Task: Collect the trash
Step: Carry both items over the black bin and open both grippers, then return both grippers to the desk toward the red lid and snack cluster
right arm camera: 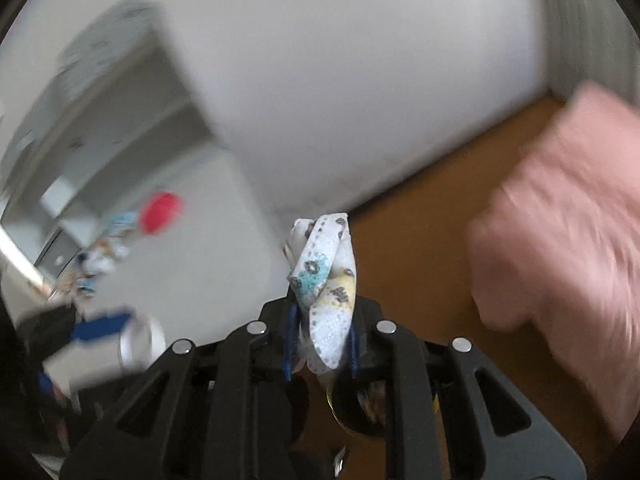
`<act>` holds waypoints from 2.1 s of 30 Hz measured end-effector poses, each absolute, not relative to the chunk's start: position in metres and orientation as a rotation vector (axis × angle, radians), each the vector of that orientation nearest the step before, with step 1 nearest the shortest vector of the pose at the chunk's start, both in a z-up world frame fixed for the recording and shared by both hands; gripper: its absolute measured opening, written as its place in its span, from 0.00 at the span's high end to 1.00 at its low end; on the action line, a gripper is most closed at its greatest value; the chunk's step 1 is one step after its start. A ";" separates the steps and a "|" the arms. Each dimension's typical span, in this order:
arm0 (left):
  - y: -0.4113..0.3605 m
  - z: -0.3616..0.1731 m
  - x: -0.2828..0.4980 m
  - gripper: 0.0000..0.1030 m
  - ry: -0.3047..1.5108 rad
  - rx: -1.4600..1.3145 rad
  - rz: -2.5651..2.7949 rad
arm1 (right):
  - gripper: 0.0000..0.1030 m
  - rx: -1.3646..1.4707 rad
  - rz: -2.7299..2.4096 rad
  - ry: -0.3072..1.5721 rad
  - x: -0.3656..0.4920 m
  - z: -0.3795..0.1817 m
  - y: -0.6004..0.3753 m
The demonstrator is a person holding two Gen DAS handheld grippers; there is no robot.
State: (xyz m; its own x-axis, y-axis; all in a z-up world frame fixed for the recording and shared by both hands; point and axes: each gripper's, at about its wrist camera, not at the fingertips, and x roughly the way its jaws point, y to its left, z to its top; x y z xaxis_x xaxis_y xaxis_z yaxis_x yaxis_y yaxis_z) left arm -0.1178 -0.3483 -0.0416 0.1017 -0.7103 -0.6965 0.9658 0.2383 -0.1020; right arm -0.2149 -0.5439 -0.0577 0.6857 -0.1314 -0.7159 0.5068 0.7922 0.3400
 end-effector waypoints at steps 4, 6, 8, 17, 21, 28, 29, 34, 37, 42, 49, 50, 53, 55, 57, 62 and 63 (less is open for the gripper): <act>-0.406 -0.133 -0.153 0.56 0.868 0.525 -1.362 | 0.81 0.697 -0.431 0.920 -0.234 -0.148 -0.593; -0.431 -0.183 -0.157 0.56 0.938 0.608 -1.346 | 0.81 0.797 -0.412 1.018 -0.234 -0.204 -0.611; -0.456 -0.242 -0.148 0.56 1.061 0.650 -1.301 | 0.81 0.941 -0.371 1.085 -0.229 -0.256 -0.624; -0.477 -0.327 -0.102 0.56 1.349 0.562 -1.140 | 0.81 1.132 -0.374 1.306 -0.203 -0.372 -0.624; -0.480 -0.325 -0.105 0.56 1.317 0.609 -1.152 | 0.81 1.144 -0.375 1.288 -0.206 -0.368 -0.630; -0.484 -0.334 -0.109 0.20 1.333 0.614 -1.153 | 0.21 1.177 -0.408 1.228 -0.209 -0.367 -0.634; -0.483 -0.333 -0.108 0.12 1.322 0.613 -1.149 | 0.19 1.182 -0.411 1.223 -0.208 -0.367 -0.635; -0.481 -0.331 -0.105 0.10 1.327 0.576 -1.147 | 0.15 1.216 -0.443 1.168 -0.218 -0.357 -0.650; -0.481 -0.319 -0.118 0.10 1.321 0.584 -1.177 | 0.15 1.117 -0.567 1.117 -0.236 -0.319 -0.660; -0.467 -0.223 -0.173 0.10 1.121 0.516 -1.401 | 0.07 0.598 -0.878 0.932 -0.282 -0.192 -0.649; -0.388 -0.049 -0.172 0.08 0.608 0.374 -1.445 | 0.07 0.218 -1.081 0.609 -0.327 -0.053 -0.591; -0.373 -0.036 -0.158 0.08 0.581 0.345 -1.399 | 0.07 0.194 -1.061 0.594 -0.322 -0.045 -0.584; -0.313 -0.008 -0.098 0.07 0.540 0.271 -1.126 | 0.07 0.122 -0.944 0.552 -0.280 -0.027 -0.553; -0.256 -0.002 -0.047 0.07 0.566 0.229 -0.882 | 0.07 0.087 -0.831 0.553 -0.243 -0.024 -0.535; -0.204 -0.003 -0.008 0.07 0.600 0.197 -0.688 | 0.07 0.049 -0.702 0.570 -0.193 -0.026 -0.509; -0.060 -0.012 0.065 0.07 0.683 0.160 -0.212 | 0.07 0.035 -0.389 0.612 -0.083 -0.029 -0.444; -0.042 -0.015 0.073 0.07 0.699 0.150 -0.169 | 0.07 0.036 -0.341 0.617 -0.068 -0.029 -0.432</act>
State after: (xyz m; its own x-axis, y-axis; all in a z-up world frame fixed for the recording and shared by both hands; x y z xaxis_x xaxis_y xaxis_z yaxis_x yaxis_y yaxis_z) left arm 0.0735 -0.0422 -0.0146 0.7530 -0.1044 -0.6497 0.2049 0.9755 0.0807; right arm -0.0675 -0.4325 -0.0288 0.7617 -0.3025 -0.5730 0.3240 0.9437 -0.0674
